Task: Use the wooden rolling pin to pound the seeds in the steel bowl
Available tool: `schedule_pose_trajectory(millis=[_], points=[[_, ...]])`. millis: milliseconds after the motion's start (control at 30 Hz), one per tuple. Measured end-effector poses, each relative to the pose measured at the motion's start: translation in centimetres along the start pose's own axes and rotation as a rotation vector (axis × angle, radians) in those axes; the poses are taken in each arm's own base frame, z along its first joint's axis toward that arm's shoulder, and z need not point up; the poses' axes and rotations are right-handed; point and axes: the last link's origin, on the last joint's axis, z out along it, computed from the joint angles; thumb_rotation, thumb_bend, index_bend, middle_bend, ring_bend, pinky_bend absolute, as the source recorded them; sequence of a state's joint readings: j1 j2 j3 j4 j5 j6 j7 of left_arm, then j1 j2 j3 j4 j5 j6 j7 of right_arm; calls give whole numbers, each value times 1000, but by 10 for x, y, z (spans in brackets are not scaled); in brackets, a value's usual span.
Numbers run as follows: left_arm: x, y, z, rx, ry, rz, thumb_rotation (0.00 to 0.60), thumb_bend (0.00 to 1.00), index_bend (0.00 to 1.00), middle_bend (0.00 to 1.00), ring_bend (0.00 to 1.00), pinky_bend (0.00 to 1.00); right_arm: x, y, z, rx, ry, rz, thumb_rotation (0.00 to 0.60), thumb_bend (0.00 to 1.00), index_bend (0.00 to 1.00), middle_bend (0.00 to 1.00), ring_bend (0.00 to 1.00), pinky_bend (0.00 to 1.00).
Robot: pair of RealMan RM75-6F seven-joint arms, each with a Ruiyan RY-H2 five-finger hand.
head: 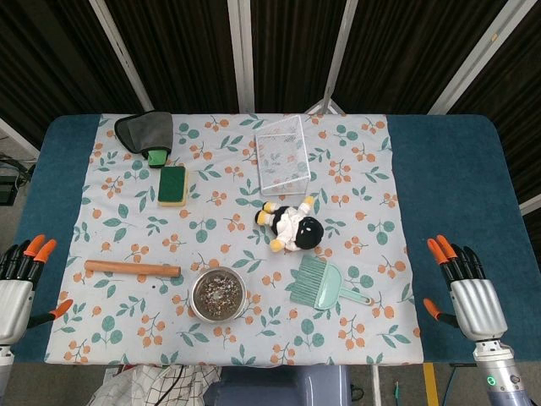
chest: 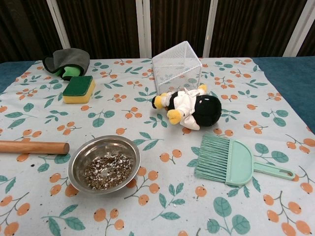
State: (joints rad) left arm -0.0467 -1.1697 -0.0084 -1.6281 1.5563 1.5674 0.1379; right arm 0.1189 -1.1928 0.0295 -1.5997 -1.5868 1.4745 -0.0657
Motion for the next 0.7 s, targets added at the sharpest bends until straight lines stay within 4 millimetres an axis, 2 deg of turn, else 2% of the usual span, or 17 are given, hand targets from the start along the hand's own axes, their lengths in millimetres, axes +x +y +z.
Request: schedule_pose_trajectory(millis=[700], points=[[-3,1,1,4,-38,19,600,209,1,0,0,0,2,0,2,-20,62,16,600,268,0,0,0,0]])
